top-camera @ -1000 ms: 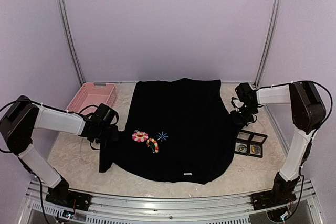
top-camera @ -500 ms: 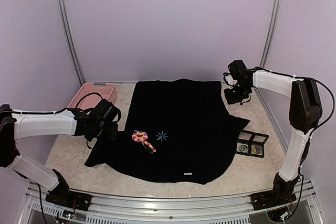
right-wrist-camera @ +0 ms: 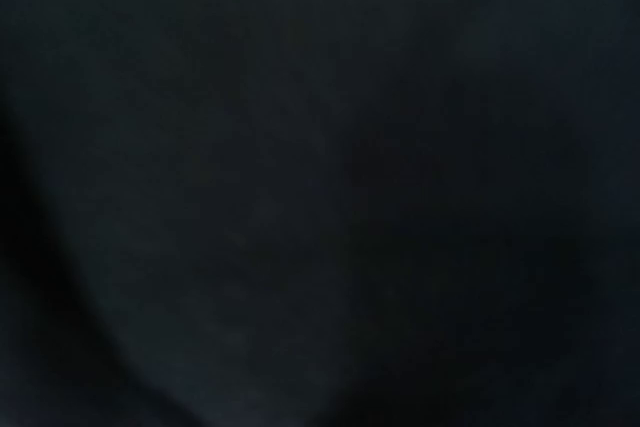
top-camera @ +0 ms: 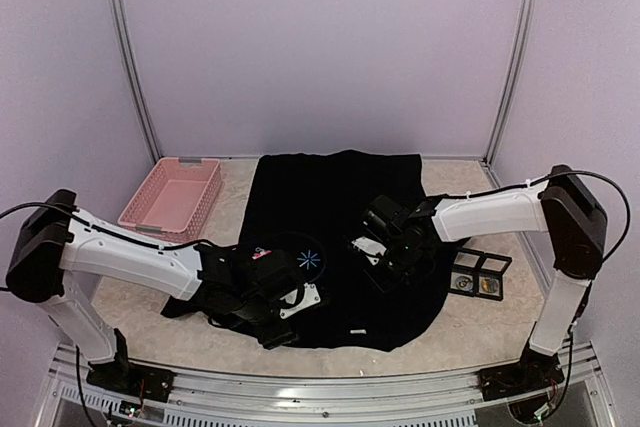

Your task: Pin the brooch onto the clothing

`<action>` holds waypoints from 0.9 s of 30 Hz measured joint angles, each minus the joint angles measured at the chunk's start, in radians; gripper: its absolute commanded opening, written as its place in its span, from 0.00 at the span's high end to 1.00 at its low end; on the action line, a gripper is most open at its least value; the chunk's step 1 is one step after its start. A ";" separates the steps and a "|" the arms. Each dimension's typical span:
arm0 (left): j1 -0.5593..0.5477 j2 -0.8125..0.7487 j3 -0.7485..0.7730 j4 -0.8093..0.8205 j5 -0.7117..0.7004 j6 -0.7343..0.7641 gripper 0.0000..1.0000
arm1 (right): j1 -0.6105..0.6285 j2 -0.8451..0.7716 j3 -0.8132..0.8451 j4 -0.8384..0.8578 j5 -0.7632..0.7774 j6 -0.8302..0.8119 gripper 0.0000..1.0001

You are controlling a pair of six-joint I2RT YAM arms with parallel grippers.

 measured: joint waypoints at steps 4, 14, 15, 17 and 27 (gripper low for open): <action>-0.004 0.093 0.027 -0.010 -0.038 0.056 0.40 | 0.005 -0.011 -0.098 0.103 -0.027 0.071 0.96; -0.116 0.127 0.034 -0.035 -0.108 0.056 1.00 | 0.026 -0.090 -0.223 0.220 -0.014 0.153 0.94; -0.135 0.135 0.050 -0.060 -0.095 0.055 1.00 | 0.028 -0.093 -0.223 0.213 -0.008 0.153 0.93; -0.164 0.159 0.095 -0.119 -0.051 0.047 1.00 | 0.032 -0.102 -0.222 0.186 0.002 0.153 0.92; -0.189 0.230 0.232 -0.349 0.157 -0.012 0.52 | 0.124 -0.246 -0.170 -0.063 0.066 0.229 0.91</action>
